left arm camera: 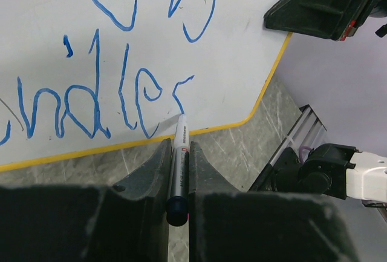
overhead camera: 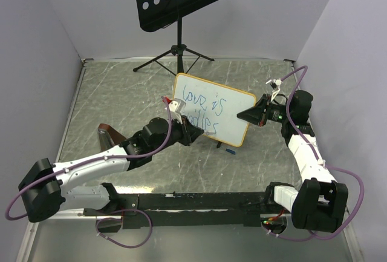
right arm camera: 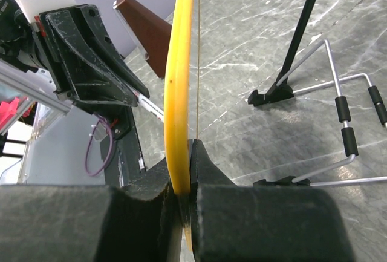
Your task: Write a sentence on the whiteboard
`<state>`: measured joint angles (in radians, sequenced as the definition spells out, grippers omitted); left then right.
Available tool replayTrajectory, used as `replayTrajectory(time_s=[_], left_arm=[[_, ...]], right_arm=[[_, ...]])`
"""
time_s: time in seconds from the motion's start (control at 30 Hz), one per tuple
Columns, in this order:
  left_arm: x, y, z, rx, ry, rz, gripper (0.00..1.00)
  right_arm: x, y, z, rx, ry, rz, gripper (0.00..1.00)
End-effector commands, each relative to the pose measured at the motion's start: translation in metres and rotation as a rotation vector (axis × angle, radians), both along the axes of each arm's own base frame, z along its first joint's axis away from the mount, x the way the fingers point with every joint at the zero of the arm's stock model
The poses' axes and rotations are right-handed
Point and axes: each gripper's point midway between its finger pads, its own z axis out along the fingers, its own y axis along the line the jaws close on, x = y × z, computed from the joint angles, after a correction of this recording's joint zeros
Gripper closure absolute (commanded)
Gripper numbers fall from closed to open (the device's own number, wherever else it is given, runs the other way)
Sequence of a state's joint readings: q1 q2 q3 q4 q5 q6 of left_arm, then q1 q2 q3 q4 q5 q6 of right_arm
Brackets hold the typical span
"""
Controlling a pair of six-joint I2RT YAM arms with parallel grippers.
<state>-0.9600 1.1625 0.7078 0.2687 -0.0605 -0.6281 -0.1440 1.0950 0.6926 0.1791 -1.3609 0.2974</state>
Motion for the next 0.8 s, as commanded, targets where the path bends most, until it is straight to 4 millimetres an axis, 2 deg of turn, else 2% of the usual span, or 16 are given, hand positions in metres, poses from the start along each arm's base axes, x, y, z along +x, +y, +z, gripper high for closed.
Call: replayTrajectory(time_s=[0.0, 0.13, 0.5, 0.6, 0.77], left_arm=[[0.005, -0.002, 0.013, 0.000, -0.030, 0.012, 0.99], [0.006, 0.005, 0.005, 0.025, -0.013, 0.038, 0.99], [0.008, 0.015, 0.009, 0.030, -0.023, 0.073, 0.99], [0.006, 0.015, 0.017, 0.018, -0.034, 0.064, 0.99], [-0.004, 0.017, 0.043, -0.056, -0.073, 0.020, 0.99]], right_arm=[[-0.014, 0.005, 0.021, 0.009, -0.089, 0.092, 1.00], [-0.014, 0.005, 0.021, 0.009, -0.086, 0.092, 1.00], [-0.014, 0.005, 0.021, 0.008, -0.089, 0.091, 1.00], [-0.014, 0.005, 0.021, 0.008, -0.090, 0.092, 1.00], [-0.014, 0.005, 0.021, 0.008, -0.089, 0.091, 1.00]])
